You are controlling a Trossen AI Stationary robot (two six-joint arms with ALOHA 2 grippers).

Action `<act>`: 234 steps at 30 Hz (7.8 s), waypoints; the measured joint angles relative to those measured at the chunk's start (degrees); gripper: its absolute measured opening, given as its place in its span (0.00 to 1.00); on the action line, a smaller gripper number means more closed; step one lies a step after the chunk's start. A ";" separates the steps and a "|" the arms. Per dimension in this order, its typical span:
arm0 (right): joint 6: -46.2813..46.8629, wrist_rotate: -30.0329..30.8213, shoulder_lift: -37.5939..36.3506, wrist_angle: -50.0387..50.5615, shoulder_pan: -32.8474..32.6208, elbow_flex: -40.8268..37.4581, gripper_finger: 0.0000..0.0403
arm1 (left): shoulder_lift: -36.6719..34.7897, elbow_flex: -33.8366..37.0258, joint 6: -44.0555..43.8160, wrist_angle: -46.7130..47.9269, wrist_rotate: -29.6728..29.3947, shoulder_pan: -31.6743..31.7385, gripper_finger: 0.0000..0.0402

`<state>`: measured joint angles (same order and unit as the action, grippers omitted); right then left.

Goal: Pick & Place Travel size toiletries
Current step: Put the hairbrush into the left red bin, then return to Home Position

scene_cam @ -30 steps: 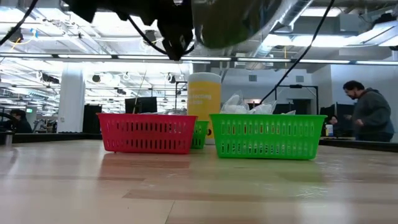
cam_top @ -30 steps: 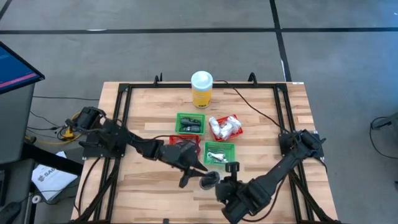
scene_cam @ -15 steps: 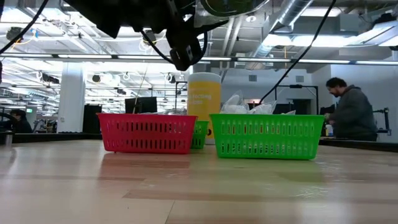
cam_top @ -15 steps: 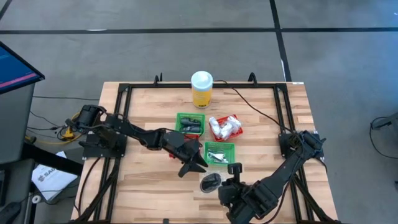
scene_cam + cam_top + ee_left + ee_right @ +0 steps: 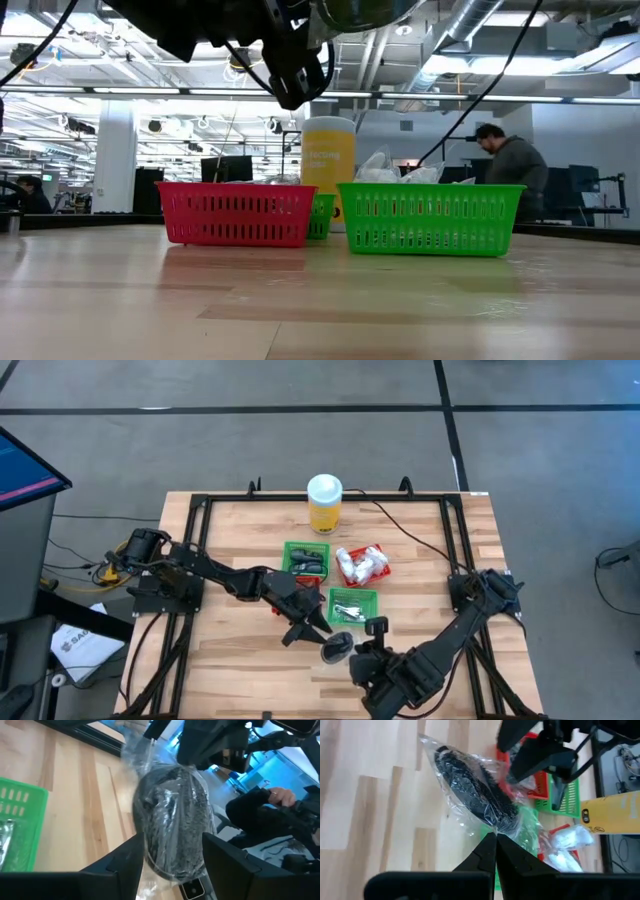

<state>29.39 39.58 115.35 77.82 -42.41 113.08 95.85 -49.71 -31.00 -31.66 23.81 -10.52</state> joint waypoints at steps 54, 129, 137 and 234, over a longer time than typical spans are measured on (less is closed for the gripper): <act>3.59 2.07 0.20 10.47 1.24 5.68 0.16 | -0.01 0.00 4.31 -4.38 7.52 0.32 0.01; 45.24 12.34 -26.25 3.01 4.19 -38.38 0.21 | -14.63 0.00 14.56 61.86 -51.75 -2.64 0.01; 45.22 12.34 -26.21 2.93 4.19 -38.40 0.21 | -13.20 0.00 14.28 61.43 -51.75 -2.62 0.08; -25.69 -42.76 -79.80 -96.98 54.24 -100.30 0.01 | -55.84 49.33 27.17 -7.57 -24.41 9.94 0.44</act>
<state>3.70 -3.18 35.55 -19.16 11.83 12.78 40.02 -0.38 -3.83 -39.22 -0.60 -0.58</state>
